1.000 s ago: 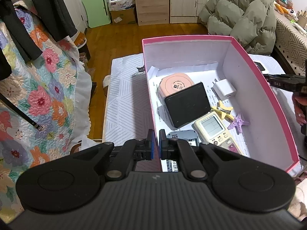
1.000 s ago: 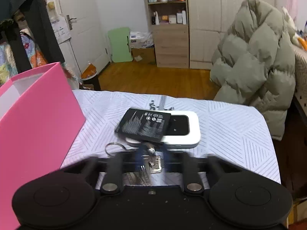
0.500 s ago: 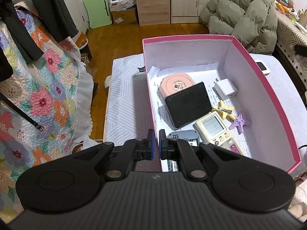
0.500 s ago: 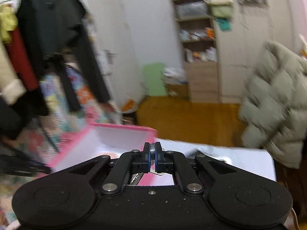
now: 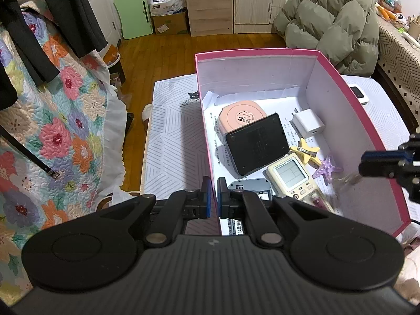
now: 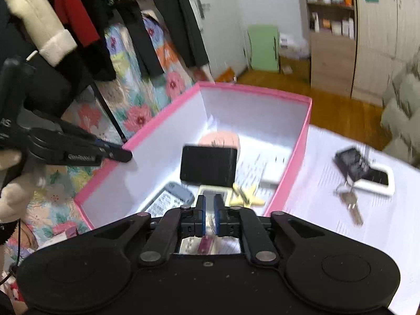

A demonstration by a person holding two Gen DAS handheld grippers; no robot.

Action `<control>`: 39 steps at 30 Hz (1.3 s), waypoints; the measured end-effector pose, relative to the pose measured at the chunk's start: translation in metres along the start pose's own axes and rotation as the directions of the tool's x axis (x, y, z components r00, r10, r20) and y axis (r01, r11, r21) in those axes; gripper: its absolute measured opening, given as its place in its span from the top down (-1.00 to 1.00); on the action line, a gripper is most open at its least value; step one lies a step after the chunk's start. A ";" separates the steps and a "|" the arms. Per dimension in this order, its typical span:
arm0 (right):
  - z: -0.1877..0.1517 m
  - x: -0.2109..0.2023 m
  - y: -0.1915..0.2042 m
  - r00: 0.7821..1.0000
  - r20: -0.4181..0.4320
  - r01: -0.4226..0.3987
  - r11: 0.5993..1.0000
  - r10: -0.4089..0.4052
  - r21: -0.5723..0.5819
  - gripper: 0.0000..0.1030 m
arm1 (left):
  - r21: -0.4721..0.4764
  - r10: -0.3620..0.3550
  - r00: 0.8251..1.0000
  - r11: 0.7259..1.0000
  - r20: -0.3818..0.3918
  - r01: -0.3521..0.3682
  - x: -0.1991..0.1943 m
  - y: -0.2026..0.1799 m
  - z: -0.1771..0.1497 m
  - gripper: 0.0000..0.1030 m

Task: Organize rigid objects
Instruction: 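Carry the keys into the box and release them, then grasp the remaining key ring and drop it into the box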

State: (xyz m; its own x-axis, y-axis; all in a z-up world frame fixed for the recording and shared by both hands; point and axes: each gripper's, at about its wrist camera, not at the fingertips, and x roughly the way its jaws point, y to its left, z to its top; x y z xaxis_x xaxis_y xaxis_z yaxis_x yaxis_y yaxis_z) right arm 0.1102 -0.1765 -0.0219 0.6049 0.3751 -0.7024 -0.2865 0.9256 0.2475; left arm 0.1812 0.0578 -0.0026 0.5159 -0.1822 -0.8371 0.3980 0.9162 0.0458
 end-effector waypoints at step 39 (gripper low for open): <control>0.001 0.075 -0.143 0.924 -0.034 0.383 0.917 -0.381 0.111 0.41 | 0.006 -0.014 1.000 1.000 0.004 0.014 0.001 0.006 -0.001 0.93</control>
State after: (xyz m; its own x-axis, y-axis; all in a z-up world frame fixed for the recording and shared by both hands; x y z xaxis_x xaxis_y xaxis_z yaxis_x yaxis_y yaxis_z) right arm 0.1968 -0.2812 -0.1094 0.6428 -0.0083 -0.7660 0.0515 0.9981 0.0324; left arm 0.1832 0.0639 -0.0034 0.5137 -0.1963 -0.8352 0.4099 0.9113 0.0379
